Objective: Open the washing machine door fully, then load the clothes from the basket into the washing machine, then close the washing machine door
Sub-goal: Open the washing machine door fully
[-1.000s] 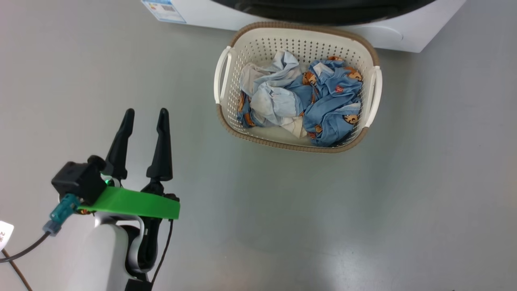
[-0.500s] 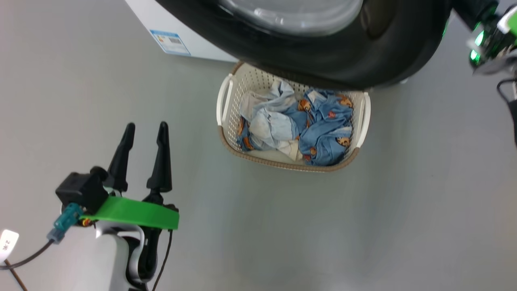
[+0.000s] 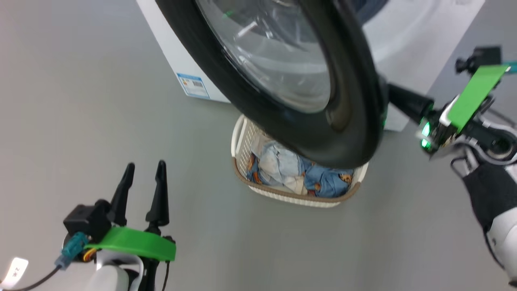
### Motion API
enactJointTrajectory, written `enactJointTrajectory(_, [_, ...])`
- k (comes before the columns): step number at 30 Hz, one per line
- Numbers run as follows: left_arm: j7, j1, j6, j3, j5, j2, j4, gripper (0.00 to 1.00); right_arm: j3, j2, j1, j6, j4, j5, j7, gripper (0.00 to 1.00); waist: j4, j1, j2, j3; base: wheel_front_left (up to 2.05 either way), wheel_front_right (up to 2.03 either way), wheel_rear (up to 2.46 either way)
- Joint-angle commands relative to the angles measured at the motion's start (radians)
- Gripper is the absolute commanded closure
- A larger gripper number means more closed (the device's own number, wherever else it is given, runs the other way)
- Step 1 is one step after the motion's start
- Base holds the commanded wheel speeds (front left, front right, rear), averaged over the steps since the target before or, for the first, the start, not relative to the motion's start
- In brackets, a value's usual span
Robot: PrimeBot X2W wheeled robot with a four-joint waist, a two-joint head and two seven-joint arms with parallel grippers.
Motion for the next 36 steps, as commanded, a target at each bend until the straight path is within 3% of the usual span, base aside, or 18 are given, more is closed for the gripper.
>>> enactJointTrajectory(1, [-0.006,0.012,0.0,0.041,0.013,0.026,-0.015,0.0,0.015,0.021,0.031,0.002,-0.042,0.011,0.012,1.0,0.031,0.0,0.0,-0.06,0.0,0.0,0.0])
enactJointTrajectory(12, [-0.006,0.086,0.0,0.067,0.04,0.026,0.007,0.0,0.008,0.078,0.223,0.002,-0.112,0.024,0.044,1.0,0.115,0.0,0.0,-0.189,0.0,0.0,0.0])
enactJointTrajectory(23, [-0.006,0.11,-0.001,0.07,0.07,0.026,0.022,0.0,-0.014,0.149,0.343,0.002,-0.177,0.013,0.049,1.0,0.239,0.0,0.0,-0.245,0.0,0.0,0.0])
enactJointTrajectory(36, [-0.006,0.123,-0.001,0.104,0.07,0.026,-0.007,0.0,-0.018,0.198,0.311,0.002,-0.147,-0.017,0.092,1.0,0.249,0.0,0.0,-0.229,0.0,0.0,0.0])
